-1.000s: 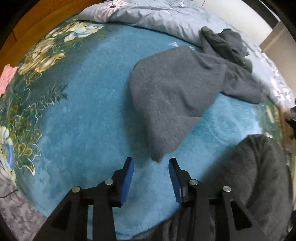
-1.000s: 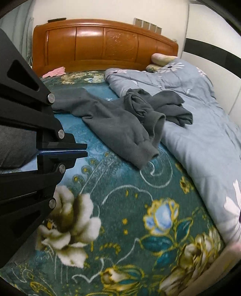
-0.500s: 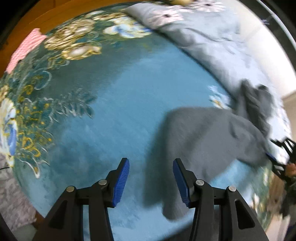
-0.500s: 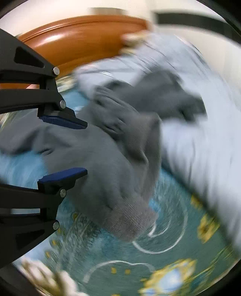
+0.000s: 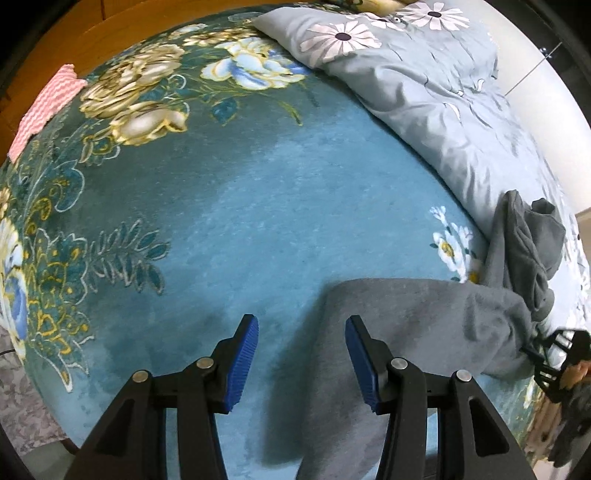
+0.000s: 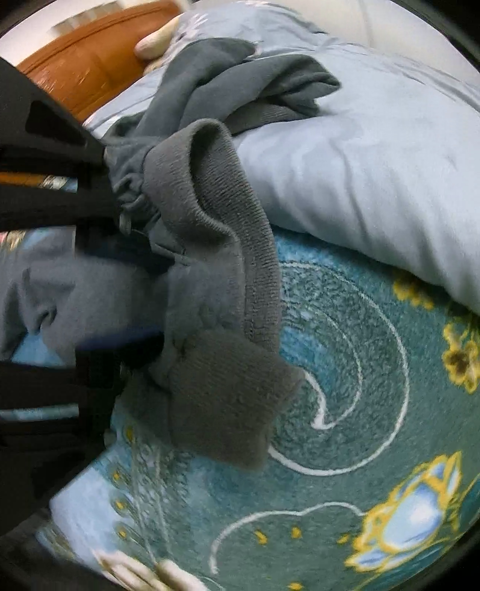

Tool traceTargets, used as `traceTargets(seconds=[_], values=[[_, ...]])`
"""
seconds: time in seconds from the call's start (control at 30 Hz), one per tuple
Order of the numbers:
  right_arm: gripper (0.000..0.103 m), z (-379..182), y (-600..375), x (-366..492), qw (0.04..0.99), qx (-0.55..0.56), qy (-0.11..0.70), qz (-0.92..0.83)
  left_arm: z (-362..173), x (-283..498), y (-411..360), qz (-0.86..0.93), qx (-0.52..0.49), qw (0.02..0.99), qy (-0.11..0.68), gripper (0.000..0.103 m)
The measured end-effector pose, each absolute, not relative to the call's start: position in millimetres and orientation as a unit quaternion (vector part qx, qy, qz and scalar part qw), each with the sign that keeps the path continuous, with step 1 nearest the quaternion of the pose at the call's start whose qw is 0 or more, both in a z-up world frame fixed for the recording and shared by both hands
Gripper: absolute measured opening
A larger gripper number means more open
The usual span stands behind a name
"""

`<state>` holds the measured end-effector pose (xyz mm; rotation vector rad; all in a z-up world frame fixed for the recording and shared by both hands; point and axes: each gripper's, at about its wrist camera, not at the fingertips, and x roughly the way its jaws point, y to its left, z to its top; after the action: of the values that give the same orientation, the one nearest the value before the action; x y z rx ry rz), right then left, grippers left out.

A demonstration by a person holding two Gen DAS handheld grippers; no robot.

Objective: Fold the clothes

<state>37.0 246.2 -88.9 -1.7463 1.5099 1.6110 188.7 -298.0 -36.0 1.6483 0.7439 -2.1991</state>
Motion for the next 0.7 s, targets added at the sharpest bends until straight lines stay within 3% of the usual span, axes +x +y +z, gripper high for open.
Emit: traceTargets(seconds=[0.03, 0.23, 0.47, 0.7], values=[[0.008, -87.9, 247.7, 38.8, 0.152, -0.610, 0.526, 0.572, -35.5, 186.5, -298.3, -0.764, 0.571, 0.144, 0.265, 0.053], [0.006, -53.1, 260.0, 66.3, 0.077, -0.596, 0.454, 0.658, -38.0, 169.9, -304.7, -0.730, 0.579, 0.123, 0.341, 0.053], [0.002, 8.6, 286.5, 135.2, 0.032, -0.568, 0.313, 0.760, -58.2, 142.6, -289.0, -0.656, 0.616, 0.115, 0.420, 0.053], [0.002, 6.8, 328.9, 176.6, 0.024, -0.556, 0.329, 0.763, -74.1, 120.4, -283.9, -0.598, 0.639, 0.200, 0.440, 0.053]])
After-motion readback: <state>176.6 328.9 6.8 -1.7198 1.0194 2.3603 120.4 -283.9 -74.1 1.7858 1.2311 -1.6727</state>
